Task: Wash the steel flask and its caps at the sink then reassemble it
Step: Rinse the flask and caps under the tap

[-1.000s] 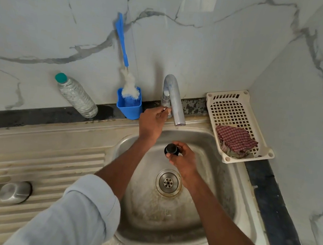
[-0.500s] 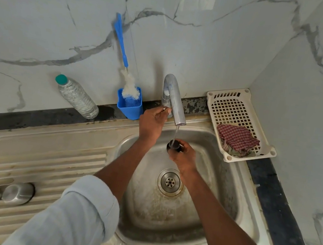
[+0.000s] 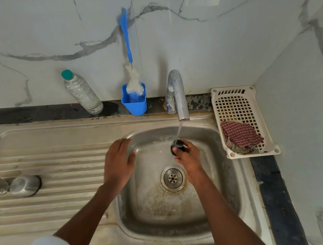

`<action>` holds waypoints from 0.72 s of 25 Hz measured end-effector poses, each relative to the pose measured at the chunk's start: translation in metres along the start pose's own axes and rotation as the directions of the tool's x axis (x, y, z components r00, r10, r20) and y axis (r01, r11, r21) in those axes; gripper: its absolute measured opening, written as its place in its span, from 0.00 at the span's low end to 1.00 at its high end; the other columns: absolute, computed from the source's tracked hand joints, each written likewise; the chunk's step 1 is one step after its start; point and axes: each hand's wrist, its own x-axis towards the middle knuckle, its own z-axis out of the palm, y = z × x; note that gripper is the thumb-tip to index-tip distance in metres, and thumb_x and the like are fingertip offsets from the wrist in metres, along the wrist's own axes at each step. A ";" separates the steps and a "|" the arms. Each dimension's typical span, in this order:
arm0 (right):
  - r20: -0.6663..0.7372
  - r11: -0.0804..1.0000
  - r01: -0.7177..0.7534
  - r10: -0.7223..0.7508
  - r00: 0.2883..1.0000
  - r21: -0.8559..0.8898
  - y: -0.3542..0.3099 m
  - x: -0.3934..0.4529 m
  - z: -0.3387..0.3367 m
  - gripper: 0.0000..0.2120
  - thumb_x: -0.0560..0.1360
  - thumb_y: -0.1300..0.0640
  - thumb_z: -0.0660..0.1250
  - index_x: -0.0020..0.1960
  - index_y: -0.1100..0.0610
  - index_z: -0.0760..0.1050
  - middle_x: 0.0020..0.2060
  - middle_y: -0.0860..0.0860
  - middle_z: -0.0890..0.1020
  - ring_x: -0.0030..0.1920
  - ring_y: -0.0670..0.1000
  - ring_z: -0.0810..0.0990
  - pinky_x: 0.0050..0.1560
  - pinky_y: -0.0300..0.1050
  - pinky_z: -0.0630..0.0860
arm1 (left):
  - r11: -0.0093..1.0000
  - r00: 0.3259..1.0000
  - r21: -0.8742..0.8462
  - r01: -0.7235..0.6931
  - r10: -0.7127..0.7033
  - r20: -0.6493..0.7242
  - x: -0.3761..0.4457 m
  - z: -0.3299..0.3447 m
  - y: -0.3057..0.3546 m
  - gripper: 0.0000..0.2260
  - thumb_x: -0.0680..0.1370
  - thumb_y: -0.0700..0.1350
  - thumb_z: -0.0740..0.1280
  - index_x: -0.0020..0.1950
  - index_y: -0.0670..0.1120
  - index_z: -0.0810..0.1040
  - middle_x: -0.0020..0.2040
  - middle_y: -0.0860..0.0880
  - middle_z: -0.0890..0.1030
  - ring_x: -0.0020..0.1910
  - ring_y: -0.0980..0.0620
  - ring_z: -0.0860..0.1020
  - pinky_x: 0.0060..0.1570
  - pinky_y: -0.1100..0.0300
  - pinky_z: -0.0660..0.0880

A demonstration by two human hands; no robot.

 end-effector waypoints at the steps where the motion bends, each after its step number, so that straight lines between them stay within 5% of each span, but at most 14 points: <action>1: -0.002 1.000 -0.001 0.001 1.000 -0.010 -0.001 0.000 -0.001 0.16 0.76 0.65 0.75 0.62 0.53 0.81 0.55 0.55 0.85 0.54 0.54 0.86 0.46 0.47 0.83 | 0.998 1.000 0.055 -0.001 0.002 -0.013 -0.010 -0.002 -0.010 0.20 0.83 0.49 0.64 0.74 0.45 0.74 0.71 0.44 0.77 0.71 0.41 0.74 0.70 0.42 0.72; 4: 0.130 0.992 -0.016 0.033 0.991 -0.129 0.001 -0.002 0.000 0.16 0.75 0.60 0.77 0.61 0.49 0.83 0.53 0.52 0.86 0.52 0.52 0.87 0.47 0.50 0.81 | 0.985 0.998 0.174 0.013 -0.022 0.053 -0.029 -0.005 -0.023 0.25 0.82 0.55 0.60 0.76 0.45 0.71 0.77 0.44 0.71 0.76 0.41 0.69 0.74 0.40 0.68; 8: 0.057 0.998 -0.014 0.017 0.998 -0.061 0.002 -0.001 -0.003 0.14 0.75 0.63 0.77 0.60 0.55 0.83 0.49 0.53 0.86 0.47 0.50 0.85 0.42 0.44 0.78 | 0.963 0.994 0.271 -0.012 -0.019 0.111 -0.030 -0.005 -0.025 0.27 0.82 0.60 0.60 0.76 0.46 0.73 0.81 0.47 0.65 0.80 0.44 0.64 0.77 0.43 0.63; 10: 0.129 0.990 0.024 -0.006 0.992 -0.139 0.005 -0.002 -0.004 0.19 0.72 0.67 0.78 0.60 0.55 0.83 0.52 0.54 0.86 0.49 0.51 0.84 0.45 0.43 0.80 | 0.960 0.993 0.281 -0.006 -0.027 0.111 -0.031 -0.006 -0.025 0.27 0.81 0.62 0.60 0.74 0.47 0.76 0.81 0.48 0.65 0.80 0.45 0.63 0.77 0.44 0.63; 14: -0.003 0.998 0.028 -0.029 1.000 -0.055 0.010 0.001 -0.010 0.20 0.72 0.71 0.76 0.59 0.53 0.82 0.56 0.53 0.82 0.54 0.52 0.83 0.43 0.41 0.82 | 0.955 0.994 0.298 -0.010 -0.022 0.104 -0.031 -0.007 -0.023 0.25 0.81 0.63 0.61 0.68 0.48 0.80 0.81 0.48 0.64 0.80 0.45 0.64 0.76 0.43 0.63; 18: 0.080 0.996 0.001 0.006 0.997 -0.087 0.017 0.005 -0.009 0.22 0.70 0.76 0.74 0.58 0.56 0.82 0.55 0.54 0.83 0.53 0.54 0.83 0.43 0.44 0.83 | 0.949 0.995 0.316 -0.017 -0.015 0.100 -0.030 -0.006 -0.022 0.25 0.81 0.64 0.61 0.68 0.48 0.80 0.81 0.48 0.64 0.80 0.44 0.64 0.76 0.43 0.63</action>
